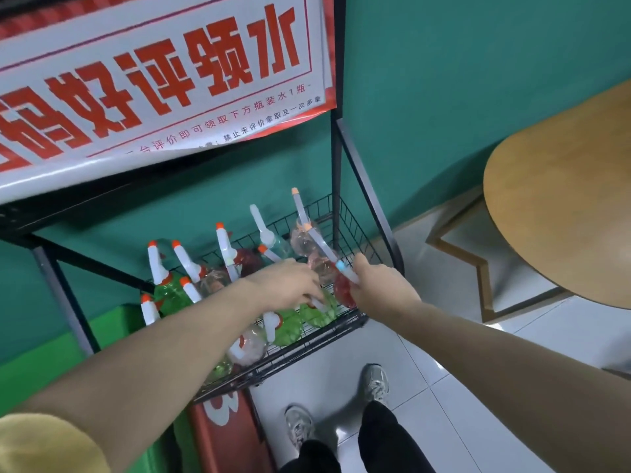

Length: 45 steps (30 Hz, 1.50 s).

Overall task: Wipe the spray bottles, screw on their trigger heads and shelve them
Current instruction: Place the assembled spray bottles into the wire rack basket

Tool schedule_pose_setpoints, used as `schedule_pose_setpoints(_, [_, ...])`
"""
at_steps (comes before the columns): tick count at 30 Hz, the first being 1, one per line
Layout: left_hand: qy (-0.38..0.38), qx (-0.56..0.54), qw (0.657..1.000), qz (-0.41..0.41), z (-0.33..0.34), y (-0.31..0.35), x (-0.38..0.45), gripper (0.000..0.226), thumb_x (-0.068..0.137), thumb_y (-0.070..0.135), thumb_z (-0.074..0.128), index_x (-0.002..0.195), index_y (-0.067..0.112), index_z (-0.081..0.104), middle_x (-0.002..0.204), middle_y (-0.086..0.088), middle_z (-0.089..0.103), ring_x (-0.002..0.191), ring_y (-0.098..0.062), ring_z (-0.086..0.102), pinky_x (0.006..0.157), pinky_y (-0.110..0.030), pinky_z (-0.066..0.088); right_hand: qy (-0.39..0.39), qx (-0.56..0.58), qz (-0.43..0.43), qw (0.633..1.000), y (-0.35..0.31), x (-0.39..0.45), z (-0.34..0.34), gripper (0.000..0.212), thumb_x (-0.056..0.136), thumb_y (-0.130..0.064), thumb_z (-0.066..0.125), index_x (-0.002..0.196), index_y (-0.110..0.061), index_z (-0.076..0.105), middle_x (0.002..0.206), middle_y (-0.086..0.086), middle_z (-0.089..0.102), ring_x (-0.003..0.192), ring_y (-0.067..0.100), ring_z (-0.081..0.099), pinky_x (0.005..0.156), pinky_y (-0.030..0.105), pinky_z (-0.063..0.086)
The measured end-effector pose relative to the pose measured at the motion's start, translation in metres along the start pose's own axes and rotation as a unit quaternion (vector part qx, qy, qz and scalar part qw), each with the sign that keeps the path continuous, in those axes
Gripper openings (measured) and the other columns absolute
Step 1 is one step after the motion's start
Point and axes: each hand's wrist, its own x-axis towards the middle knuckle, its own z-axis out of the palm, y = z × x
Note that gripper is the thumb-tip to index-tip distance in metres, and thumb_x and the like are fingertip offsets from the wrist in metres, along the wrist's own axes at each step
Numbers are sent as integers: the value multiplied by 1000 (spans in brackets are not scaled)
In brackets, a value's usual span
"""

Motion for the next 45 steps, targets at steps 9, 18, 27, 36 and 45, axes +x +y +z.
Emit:
schedule_pose_setpoints(9, [-17, -2, 1000, -3, -6, -2, 0, 34, 107, 35, 53, 138, 32, 64, 123, 10, 64, 114, -11, 51, 90, -24, 25, -27, -19, 8, 999, -11, 18, 18, 29, 101, -14, 43, 130, -17, 38, 87, 8, 64, 77, 30, 63, 59, 37, 49])
schedule_pose_setpoints(18, [-12, -59, 997, -51, -6, -6, -2, 46, 97, 1, 59, 129, 31, 71, 129, 10, 71, 116, -14, 64, 105, -38, 50, -10, 81, 54, 995, -5, 13, 4, 11, 100, -16, 41, 109, -16, 35, 76, 2, 52, 70, 24, 53, 61, 36, 40])
schedule_pose_setpoints(27, [-43, -26, 997, -63, -6, 0, 12, 59, 90, -11, 56, 128, 32, 73, 129, 5, 71, 118, -20, 63, 103, -38, 51, -8, 96, 52, 994, -7, 15, 13, 9, 102, -18, 42, 103, -20, 34, 76, 1, 54, 64, 17, 53, 53, 33, 39])
schedule_pose_setpoints(36, [5, -6, 999, -34, -6, 0, -11, 70, 86, -6, 57, 144, 34, 59, 149, 12, 53, 145, -10, 34, 130, -40, 3, -20, 50, 42, 998, -6, 15, 7, 42, 96, -51, 56, 122, -22, 42, 87, 0, 64, 77, 21, 63, 63, 34, 50])
schedule_pose_setpoints(45, [271, -229, 864, -357, -23, 4, -41, 24, 104, 30, 50, 122, 17, 45, 79, 4, 56, 61, -10, 55, 52, -26, 42, 66, 38, -31, 997, -24, 45, -26, 51, 104, -49, 41, 143, -17, 34, 74, -1, 61, 63, 16, 60, 51, 29, 41])
